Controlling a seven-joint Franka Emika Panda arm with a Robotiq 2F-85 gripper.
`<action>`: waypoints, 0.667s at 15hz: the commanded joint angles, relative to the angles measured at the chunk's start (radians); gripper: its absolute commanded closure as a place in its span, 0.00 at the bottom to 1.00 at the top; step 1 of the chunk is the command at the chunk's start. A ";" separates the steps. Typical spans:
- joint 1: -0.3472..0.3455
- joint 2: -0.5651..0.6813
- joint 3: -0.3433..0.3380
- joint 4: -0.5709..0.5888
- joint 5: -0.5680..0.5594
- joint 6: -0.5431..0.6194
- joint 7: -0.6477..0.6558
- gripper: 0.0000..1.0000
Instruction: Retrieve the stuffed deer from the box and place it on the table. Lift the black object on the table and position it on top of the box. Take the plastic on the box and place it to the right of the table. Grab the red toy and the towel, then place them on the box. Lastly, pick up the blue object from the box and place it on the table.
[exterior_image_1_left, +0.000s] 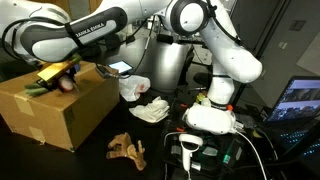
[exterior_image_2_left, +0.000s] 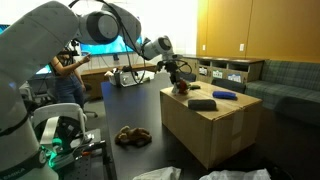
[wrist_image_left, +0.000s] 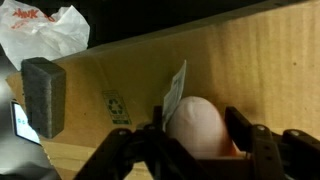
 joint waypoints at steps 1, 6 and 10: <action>0.000 -0.053 0.015 -0.032 0.002 -0.014 -0.043 0.04; -0.015 -0.173 0.057 -0.182 0.009 0.031 -0.113 0.00; -0.040 -0.288 0.093 -0.380 0.019 0.077 -0.127 0.00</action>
